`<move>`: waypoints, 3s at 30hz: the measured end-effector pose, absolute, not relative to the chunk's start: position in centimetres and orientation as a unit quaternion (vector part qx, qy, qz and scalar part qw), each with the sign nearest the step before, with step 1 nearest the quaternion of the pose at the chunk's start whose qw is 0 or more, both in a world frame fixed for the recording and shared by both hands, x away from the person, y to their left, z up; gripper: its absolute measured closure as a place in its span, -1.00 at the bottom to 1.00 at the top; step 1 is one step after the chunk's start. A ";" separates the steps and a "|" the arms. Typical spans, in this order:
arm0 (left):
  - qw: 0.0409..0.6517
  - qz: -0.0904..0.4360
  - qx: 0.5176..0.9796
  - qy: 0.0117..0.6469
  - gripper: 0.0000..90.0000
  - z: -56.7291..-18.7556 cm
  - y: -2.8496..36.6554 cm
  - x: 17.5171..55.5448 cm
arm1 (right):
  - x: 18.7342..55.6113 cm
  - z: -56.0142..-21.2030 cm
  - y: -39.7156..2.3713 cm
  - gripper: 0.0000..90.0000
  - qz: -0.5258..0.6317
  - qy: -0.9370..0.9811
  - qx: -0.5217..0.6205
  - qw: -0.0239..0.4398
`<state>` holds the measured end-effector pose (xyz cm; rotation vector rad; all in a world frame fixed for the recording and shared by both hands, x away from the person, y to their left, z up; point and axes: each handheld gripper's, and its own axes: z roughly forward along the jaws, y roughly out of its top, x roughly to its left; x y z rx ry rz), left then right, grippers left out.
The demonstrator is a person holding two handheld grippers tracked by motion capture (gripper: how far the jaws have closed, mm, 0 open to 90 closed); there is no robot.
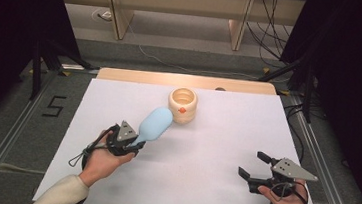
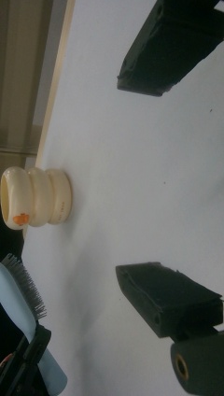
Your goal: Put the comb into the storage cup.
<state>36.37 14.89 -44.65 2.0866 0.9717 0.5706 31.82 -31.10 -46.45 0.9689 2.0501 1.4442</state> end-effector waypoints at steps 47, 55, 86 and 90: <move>0.442 0.245 0.773 0.383 0.54 -43.7 13.8 36.3 | 33.5 -44.7 -28.3 -0.74 0.591 0.692 0.363 0.200; 0.445 0.246 0.773 0.380 0.54 -43.7 13.5 36.3 | 34.4 -44.3 -27.0 -0.75 0.595 0.694 0.356 0.196; 0.461 0.250 0.768 0.368 0.54 -43.4 11.9 36.3 | 36.6 -43.3 -23.9 -0.78 0.612 0.687 0.344 0.184; 0.464 0.248 0.768 0.365 0.54 -43.4 11.5 36.2 | 36.7 -43.2 -23.8 -0.78 0.613 0.687 0.343 0.185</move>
